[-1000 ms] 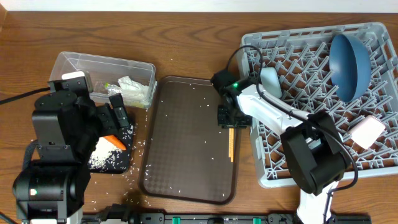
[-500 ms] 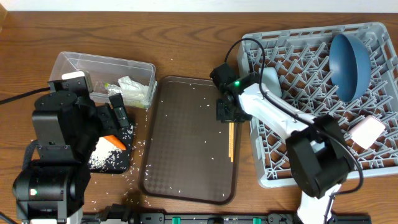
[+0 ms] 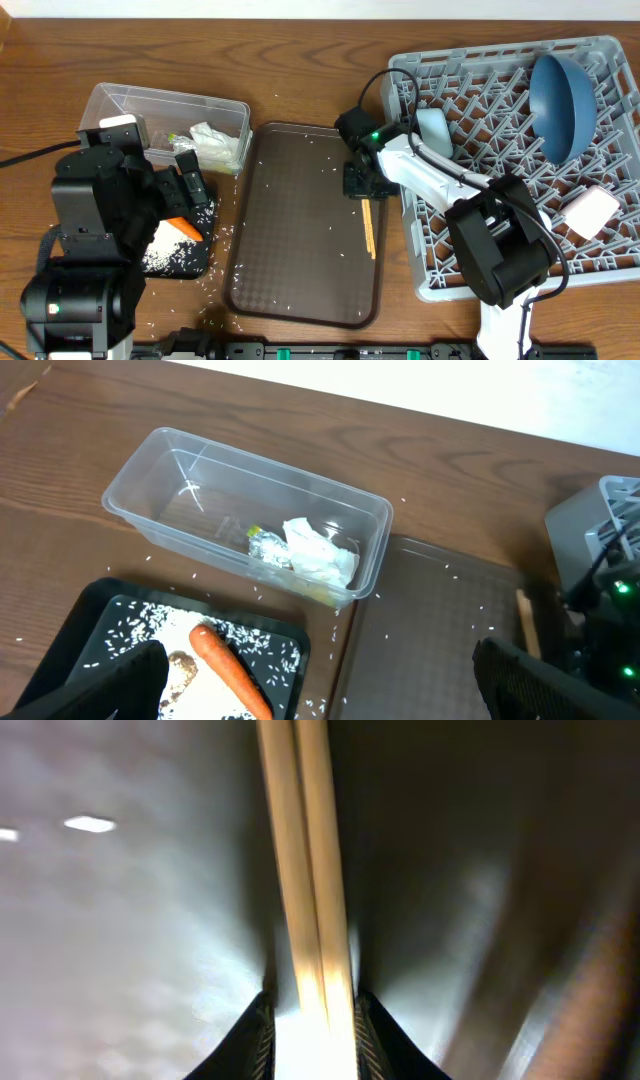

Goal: Sort waste into correct bins and load items into the dishwasher rack
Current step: 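Lower the right gripper onto the wooden chopsticks on the brown tray, then close the right gripper on the chopsticks and adjust the grip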

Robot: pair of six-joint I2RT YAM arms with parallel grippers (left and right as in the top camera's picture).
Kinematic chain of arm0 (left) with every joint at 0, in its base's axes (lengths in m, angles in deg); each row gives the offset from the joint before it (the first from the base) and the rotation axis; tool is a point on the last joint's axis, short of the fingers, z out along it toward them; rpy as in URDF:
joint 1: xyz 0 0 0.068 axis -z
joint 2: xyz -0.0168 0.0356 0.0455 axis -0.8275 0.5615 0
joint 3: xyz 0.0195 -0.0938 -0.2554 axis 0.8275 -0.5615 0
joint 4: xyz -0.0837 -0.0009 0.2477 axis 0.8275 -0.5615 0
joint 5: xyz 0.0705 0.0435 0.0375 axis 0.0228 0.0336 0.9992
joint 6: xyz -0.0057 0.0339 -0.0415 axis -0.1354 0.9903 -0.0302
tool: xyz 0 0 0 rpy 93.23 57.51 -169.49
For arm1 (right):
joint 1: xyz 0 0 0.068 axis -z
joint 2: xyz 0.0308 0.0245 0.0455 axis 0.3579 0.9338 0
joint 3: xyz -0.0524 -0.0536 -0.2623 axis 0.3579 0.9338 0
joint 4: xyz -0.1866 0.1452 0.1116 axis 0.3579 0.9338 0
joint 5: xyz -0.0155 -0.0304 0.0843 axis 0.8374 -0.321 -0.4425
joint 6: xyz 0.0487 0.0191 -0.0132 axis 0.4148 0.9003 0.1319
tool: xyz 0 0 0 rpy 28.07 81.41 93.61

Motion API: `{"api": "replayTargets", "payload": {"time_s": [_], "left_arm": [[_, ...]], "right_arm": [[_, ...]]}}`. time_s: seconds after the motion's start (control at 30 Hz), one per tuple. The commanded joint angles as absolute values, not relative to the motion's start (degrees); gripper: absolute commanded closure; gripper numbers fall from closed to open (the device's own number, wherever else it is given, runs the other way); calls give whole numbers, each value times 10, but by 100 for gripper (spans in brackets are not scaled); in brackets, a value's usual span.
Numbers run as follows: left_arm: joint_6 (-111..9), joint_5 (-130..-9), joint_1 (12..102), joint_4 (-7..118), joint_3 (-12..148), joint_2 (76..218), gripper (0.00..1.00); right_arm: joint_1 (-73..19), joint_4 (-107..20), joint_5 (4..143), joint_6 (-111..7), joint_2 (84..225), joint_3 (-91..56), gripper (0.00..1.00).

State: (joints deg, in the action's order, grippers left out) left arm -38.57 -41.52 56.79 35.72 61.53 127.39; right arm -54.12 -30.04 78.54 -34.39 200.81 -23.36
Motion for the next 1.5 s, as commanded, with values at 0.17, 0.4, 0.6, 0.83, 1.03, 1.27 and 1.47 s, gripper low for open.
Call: {"api": "replayTargets", "payload": {"time_s": [0.17, 0.4, 0.6, 0.83, 1.03, 1.27, 1.47], "left_arm": [[-391, -410, 566, 356, 617, 1273, 2], [-391, -410, 566, 355, 617, 1273, 2], [-391, -410, 566, 355, 617, 1273, 2], [-391, -410, 566, 355, 617, 1273, 2], [-391, -410, 566, 355, 617, 1273, 2], [-391, -410, 566, 355, 617, 1273, 2], [-391, -410, 566, 355, 617, 1273, 2]], "right_arm": [[-577, -285, 798, -390, 2008, -242, 69], [-581, -289, 799, -504, 1960, -242, 68], [-581, -282, 795, -507, 1962, -241, 80], [-581, -283, 796, -507, 1976, -239, 82], [-581, -284, 796, -507, 1993, -233, 84], [-582, -287, 799, -509, 2008, -233, 85], [-580, -291, 813, -509, 2014, -233, 85]]}}
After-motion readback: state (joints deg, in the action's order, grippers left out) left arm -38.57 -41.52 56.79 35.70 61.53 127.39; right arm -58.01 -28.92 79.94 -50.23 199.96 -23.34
